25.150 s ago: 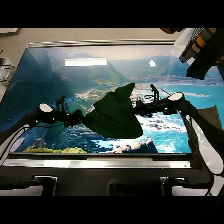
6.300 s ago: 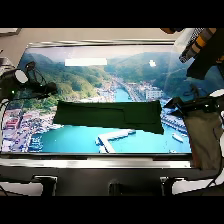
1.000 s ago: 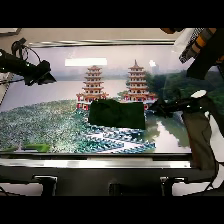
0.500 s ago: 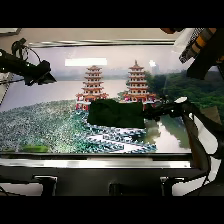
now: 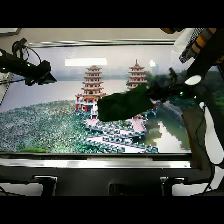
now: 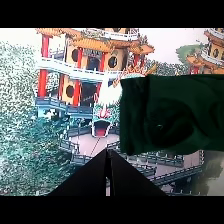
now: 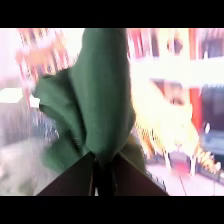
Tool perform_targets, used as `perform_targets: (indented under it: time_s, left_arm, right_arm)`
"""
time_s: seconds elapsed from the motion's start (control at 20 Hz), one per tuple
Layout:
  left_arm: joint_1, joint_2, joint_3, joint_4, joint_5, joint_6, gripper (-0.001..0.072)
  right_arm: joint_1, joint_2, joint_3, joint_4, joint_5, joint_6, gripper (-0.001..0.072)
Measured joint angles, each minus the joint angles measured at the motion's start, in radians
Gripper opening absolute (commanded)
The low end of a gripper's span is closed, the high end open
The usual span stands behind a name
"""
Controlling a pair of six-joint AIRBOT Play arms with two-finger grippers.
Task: Fold the clothes and pants, and hang the long-sleeved shirts on hangers.
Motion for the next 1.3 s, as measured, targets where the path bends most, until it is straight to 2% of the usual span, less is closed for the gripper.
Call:
perform_targets:
  time_s: [0.35,0.55,1.0,1.3]
  left_arm:
    - [-0.002,0.000,-0.002,0.000,0.000,0.000,0.0019]
    - [-0.002,0.000,-0.002,0.000,0.000,0.003,0.0019]
    - [-0.002,0.000,-0.002,0.000,0.000,0.008,0.0019]
    - [-0.002,0.000,-0.002,0.000,-0.001,0.008,0.0019]
  right_arm:
    - [-0.001,0.018,0.455,-0.416,0.068,0.458,0.0031]
    - [-0.058,0.024,0.573,-0.569,0.096,0.663,0.0030]
    - [-0.321,0.031,0.613,-0.639,0.084,0.933,0.0030]
    - [-0.400,0.051,0.615,-0.741,0.208,1.042,0.0031]
